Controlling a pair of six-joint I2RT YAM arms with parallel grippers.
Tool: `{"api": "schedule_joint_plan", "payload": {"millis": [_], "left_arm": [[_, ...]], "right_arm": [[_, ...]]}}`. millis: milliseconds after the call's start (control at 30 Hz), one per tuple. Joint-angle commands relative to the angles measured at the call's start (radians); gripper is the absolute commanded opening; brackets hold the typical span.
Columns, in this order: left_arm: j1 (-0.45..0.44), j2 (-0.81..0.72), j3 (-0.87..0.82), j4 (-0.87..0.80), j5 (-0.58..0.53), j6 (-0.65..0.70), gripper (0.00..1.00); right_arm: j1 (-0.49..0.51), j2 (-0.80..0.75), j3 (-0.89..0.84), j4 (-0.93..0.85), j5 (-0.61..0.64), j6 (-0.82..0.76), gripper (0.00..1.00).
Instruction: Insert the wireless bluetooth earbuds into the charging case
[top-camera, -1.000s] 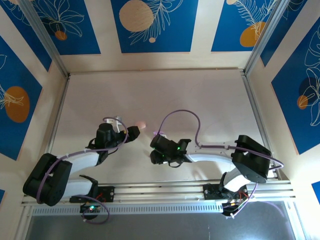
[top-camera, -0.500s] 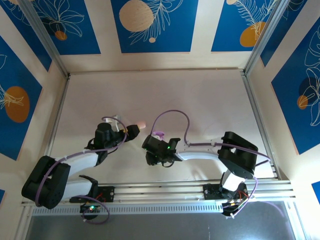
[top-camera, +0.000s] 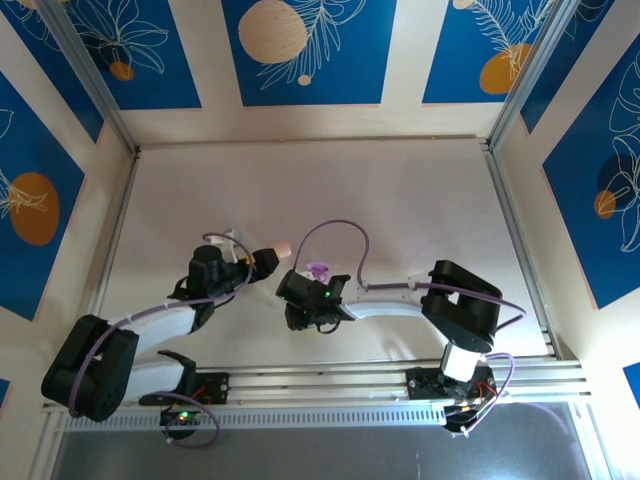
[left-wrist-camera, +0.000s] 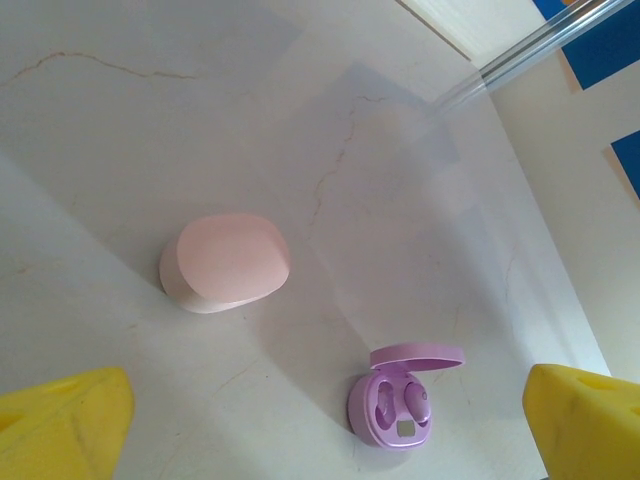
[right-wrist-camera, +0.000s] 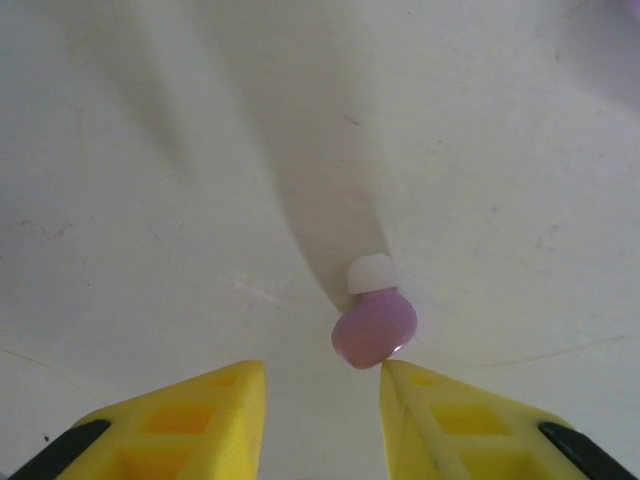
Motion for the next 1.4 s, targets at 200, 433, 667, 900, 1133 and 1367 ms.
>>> {"api": "schedule_joint_plan", "payload": {"millis": [200,433,667,900,1133,1367], "left_arm": [[0.011,-0.037,-0.01,0.009,0.005,0.009,1.0],[0.013,-0.113,-0.035,-0.02,-0.044,0.016,1.0],[0.017,-0.332,-0.08,-0.137,-0.162,0.046,1.0],[0.021,-0.524,-0.1,-0.269,-0.27,0.062,1.0],[0.032,-0.602,-0.1,-0.34,-0.312,0.066,1.0],[0.057,-0.597,-0.102,-0.346,-0.299,0.045,1.0]], "right_arm": [[0.01,0.047,0.064,-0.007,-0.015,-0.015,0.35],[0.001,0.078,0.106,-0.014,-0.003,-0.03,0.36],[-0.025,0.102,0.153,-0.043,-0.001,-0.056,0.35],[-0.022,0.074,0.193,-0.117,0.021,-0.145,0.35],[-0.013,0.115,0.283,-0.278,0.102,-0.292,0.34],[0.032,0.197,0.4,-0.406,0.189,-0.43,0.33]]}}
